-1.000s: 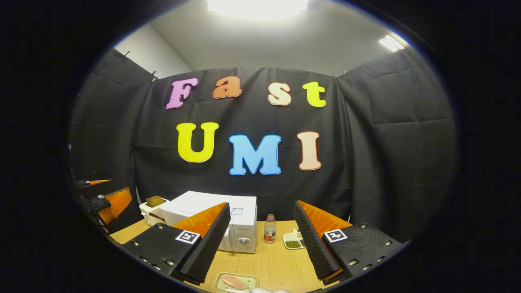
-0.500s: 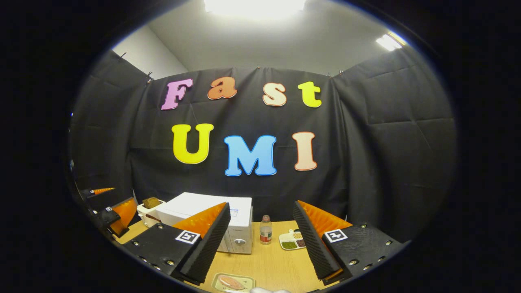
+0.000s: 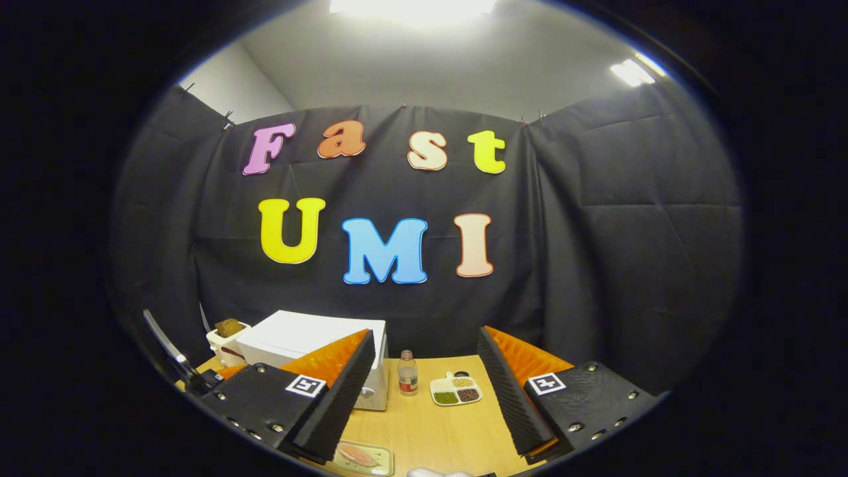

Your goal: Open the microwave oven with the left hand, put the food in, and close the microwave oven.

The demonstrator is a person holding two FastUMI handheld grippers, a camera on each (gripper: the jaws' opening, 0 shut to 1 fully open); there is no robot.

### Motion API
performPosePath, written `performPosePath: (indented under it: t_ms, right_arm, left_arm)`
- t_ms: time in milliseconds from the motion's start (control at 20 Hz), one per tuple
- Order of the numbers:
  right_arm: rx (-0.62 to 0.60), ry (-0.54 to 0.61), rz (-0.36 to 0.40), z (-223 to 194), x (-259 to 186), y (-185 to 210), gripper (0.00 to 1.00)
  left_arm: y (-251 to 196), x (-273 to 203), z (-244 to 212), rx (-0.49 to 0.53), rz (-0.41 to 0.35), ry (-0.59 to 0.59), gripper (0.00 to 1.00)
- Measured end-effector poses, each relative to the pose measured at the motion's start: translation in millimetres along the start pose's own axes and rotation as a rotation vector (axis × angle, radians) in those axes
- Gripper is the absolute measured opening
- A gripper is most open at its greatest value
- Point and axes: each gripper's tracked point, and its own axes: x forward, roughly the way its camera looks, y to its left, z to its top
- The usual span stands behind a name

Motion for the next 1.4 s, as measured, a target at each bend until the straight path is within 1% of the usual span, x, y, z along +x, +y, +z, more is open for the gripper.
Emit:
performPosePath:
  t_ms: [100,150,300,350,400,450,550,600,650,750,800,850,900,950,1000,1100,1150,1200,1300,1350,1400]
  right_arm:
    - [-0.044,0.018,-0.031,-2.7,5.6,-13.4,0.95]
    - [-0.069,0.028,-0.046,-6.6,9.2,-19.0,0.95]
    - [-0.133,0.051,-0.058,-16.4,18.5,-23.5,0.95]
    - [-0.153,0.051,-0.064,-21.0,21.7,-25.8,0.95]
    - [-0.161,0.053,-0.075,-26.2,24.9,-28.5,0.95]
    - [-0.162,0.062,-0.071,-33.8,28.5,-27.9,0.95]
    - [-0.144,0.083,-0.061,-48.6,33.4,-25.6,0.95]
    - [-0.133,0.092,-0.053,-53.3,35.0,-23.3,0.95]
    - [-0.123,0.099,-0.048,-57.5,36.1,-22.8,0.95]
    - [-0.111,0.101,-0.042,-60.4,37.2,-21.9,0.95]
    - [-0.103,0.1,-0.037,-60.3,37.4,-19.9,0.95]
    - [-0.096,0.097,-0.03,-61.0,36.8,-17.2,0.95]
    - [-0.091,0.095,-0.025,-60.3,37.0,-15.0,0.95]
    - [-0.091,0.097,-0.025,-61.9,37.5,-15.4,0.95]
    - [-0.088,0.092,-0.025,-60.8,37.8,-15.5,0.95]
    - [-0.073,0.088,-0.016,-59.3,37.3,-13.2,0.95]
    - [-0.063,0.087,-0.015,-59.9,37.4,-13.0,0.95]
    - [-0.051,0.09,-0.013,-60.5,37.0,-13.2,0.95]
    - [-0.036,0.086,-0.012,-59.9,35.3,-13.3,0.95]
    - [-0.027,0.085,-0.011,-61.0,35.0,-13.4,0.95]
    - [-0.019,0.088,-0.009,-61.4,34.7,-13.2,0.95]
  left_arm:
    - [-19.3,30.2,-37.6,-0.025,-0.014,0.034,0.94]
    - [-28.3,43.6,-55.4,-0.046,-0.02,0.054,0.97]
    - [-36.9,84.3,-97.4,-0.091,0.006,0.08,0.97]
    - [-40.0,96.6,-106.7,-0.106,0.012,0.081,0.99]
    - [-42.9,107.8,-115.5,-0.119,0.023,0.081,0.95]
    - [-47.1,119.4,-123.5,-0.125,0.024,0.082,0.99]
    - [-50.9,136.8,-134.3,-0.109,0.031,0.079,0.97]
    - [-50.8,143.4,-137.8,-0.099,0.037,0.075,0.99]
    - [-50.7,148.7,-140.4,-0.092,0.039,0.073,0.97]
    - [-49.5,156.2,-151.2,-0.082,0.049,0.087,0.96]
    - [-49.7,160.5,-152.9,-0.084,0.046,0.087,0.97]
    - [-50.8,163.6,-154.3,-0.086,0.045,0.094,0.95]
    - [-53.4,163.5,-155.4,-0.084,0.037,0.101,0.95]
    - [-55.8,167.2,-159.1,-0.086,0.03,0.11,0.88]
    - [-55.6,167.9,-159.7,-0.086,0.039,0.116,0.83]
    - [-47.2,170.3,-161.1,-0.074,0.079,0.114,0.7]
    - [-43.9,170.4,-162.8,-0.073,0.096,0.117,0.58]
    - [-44.6,173.9,-167.1,-0.085,0.089,0.124,0.47]
    - [-46.2,169.6,-165.1,-0.108,0.077,0.123,0.35]
    - [-45.6,169.8,-164.8,-0.107,0.068,0.123,0.35]
    - [-45.6,169.4,-165.0,-0.104,0.06,0.129,0.31]
